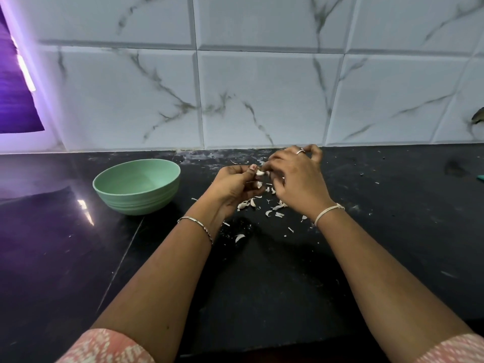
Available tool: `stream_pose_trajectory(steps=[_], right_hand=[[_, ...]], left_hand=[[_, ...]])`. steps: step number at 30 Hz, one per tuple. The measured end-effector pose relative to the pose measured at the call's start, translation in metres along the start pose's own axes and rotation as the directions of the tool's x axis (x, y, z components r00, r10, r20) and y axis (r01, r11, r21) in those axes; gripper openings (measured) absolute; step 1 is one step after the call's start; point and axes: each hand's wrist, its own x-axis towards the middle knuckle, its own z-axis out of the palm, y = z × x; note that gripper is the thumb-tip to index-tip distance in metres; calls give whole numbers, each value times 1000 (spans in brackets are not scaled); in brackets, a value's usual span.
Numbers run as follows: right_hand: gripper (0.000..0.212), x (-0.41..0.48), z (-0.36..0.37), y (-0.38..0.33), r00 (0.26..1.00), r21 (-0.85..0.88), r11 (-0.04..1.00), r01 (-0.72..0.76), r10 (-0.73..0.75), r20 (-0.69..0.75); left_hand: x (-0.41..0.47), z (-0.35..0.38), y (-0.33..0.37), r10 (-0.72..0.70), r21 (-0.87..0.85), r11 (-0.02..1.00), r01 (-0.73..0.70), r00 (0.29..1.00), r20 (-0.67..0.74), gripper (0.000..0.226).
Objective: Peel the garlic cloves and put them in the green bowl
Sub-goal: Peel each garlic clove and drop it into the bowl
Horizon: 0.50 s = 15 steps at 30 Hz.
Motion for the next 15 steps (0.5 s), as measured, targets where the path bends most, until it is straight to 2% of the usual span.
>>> stream_pose_trajectory(steps=[2,3,5,8,10,12,13,14,15], right_hand=[[13,1,1,-1,976,220,951,-217,206,69],[11,0,3,0,942,346,876,-335,299,154],[12,-2,6,2,858,561,650,-513,391,332],[15,-4,4,4,804,734,356,-579,401,440],[13,-3,2,4,788,756,273,-595,385,481],[8,-1,1,4,792,757,273,-594,365,490],[6,-1,2,4,805,751,316,-579,370,464],[6,-2,5,5,828,717,427,-550,388,404],[8,-3,8,6,858,634,582,-509,400,322]], left_hand=[[1,0,0,21,-18,1000,-21,1000,6,16],[1,-1,0,45,5,999,-45,999,4,15],[2,-1,-2,117,104,988,-116,993,-4,13],[3,1,-4,233,260,940,-220,972,-23,13],[4,1,-4,259,278,930,-241,965,-31,12],[3,1,-3,263,284,927,-244,964,-31,11],[2,1,-3,261,286,927,-243,965,-27,11],[1,1,-2,258,283,928,-241,966,-23,11],[-1,2,-2,252,276,932,-236,967,-25,10]])
